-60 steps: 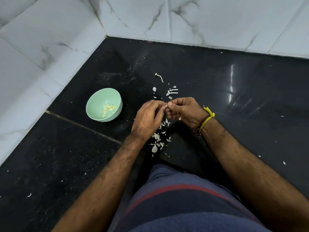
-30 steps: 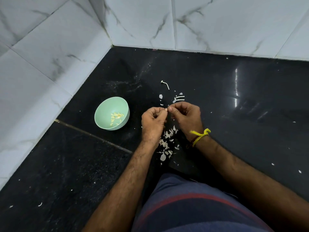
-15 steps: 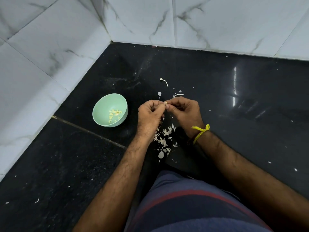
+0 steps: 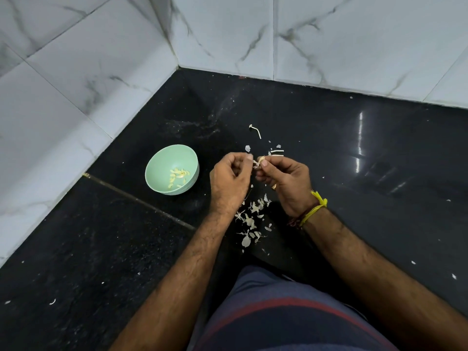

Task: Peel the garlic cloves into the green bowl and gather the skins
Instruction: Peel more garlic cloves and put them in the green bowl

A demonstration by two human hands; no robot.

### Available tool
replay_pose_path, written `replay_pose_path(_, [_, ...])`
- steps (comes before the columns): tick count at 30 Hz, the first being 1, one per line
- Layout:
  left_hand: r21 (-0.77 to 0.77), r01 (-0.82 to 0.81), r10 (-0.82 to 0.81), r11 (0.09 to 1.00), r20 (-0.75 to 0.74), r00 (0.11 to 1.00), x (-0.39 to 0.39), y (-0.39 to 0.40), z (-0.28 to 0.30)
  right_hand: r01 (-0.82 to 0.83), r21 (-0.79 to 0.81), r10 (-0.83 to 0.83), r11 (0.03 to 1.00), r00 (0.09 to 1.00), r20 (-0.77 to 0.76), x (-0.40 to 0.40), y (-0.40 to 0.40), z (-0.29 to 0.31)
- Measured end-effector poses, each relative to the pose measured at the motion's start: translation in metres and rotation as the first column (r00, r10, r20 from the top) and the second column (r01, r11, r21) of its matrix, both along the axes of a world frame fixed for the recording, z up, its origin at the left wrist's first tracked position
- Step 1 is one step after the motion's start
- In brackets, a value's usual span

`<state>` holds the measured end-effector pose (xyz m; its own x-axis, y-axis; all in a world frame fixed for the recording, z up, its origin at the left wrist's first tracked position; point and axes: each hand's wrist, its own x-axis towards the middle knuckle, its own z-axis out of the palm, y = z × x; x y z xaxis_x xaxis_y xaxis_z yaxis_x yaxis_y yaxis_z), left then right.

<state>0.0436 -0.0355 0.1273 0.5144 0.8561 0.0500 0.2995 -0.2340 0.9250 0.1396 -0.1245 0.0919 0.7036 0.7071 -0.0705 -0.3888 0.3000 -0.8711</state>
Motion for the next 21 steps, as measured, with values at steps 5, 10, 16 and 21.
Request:
replay_pose_path(5, [0.129, 0.069, -0.073, 0.989, 0.026, 0.997, -0.001, 0.002, 0.0, 0.043, -0.018, -0.041, 0.999, 0.994, 0.105, 0.0, 0.001, 0.003])
replay_pose_path(10, [0.137, 0.066, -0.074, 0.988, 0.049, 0.996, 0.001, 0.0, -0.001, 0.044, -0.012, -0.042, 0.999, 0.995, 0.093, 0.001, 0.0, 0.008])
replay_pose_path(16, [0.185, 0.062, -0.068, 0.981, 0.028, 0.997, 0.004, 0.002, 0.001, 0.022, -0.045, -0.017, 0.999, 0.993, 0.115, 0.006, 0.004, 0.009])
replay_pose_path(21, [0.184, 0.079, -0.083, 0.98, 0.012, 0.996, 0.003, 0.007, 0.002, -0.014, -0.088, 0.03, 0.996, 0.981, 0.191, 0.01, 0.007, 0.012])
